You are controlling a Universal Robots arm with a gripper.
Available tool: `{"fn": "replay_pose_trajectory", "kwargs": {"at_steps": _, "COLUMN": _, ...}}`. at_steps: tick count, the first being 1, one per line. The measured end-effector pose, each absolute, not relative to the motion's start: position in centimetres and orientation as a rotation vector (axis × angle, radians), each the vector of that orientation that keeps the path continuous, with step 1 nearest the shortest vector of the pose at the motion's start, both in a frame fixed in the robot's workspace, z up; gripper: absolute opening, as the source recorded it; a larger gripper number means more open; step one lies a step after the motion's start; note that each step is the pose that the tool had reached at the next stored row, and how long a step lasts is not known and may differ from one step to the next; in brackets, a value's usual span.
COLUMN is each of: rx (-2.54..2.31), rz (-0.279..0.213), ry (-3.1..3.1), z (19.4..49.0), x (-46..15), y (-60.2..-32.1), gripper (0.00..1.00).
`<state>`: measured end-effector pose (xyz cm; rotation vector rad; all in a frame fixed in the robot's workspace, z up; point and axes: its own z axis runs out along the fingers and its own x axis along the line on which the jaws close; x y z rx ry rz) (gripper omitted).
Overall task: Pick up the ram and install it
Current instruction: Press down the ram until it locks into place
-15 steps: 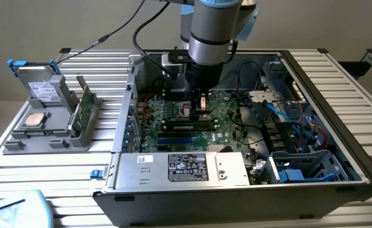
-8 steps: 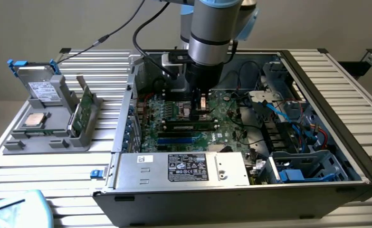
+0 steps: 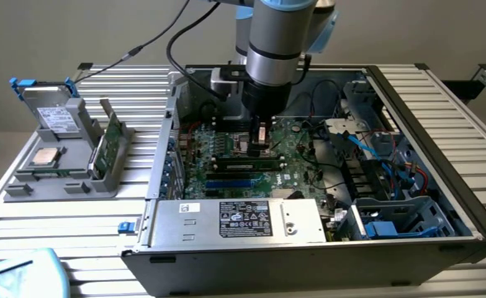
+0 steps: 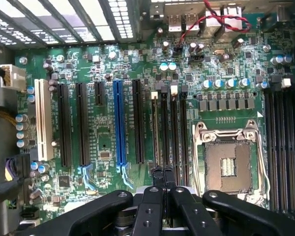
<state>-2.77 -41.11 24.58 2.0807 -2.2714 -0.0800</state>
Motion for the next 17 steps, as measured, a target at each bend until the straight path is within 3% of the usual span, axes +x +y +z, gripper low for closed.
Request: {"fn": "replay_pose_trajectory", "kwargs": {"at_steps": 17, "rx": 1.752, "rz": -0.092, "ry": -2.543, "z": 24.54, "x": -2.77, "y": -41.11, "gripper": 0.11}}
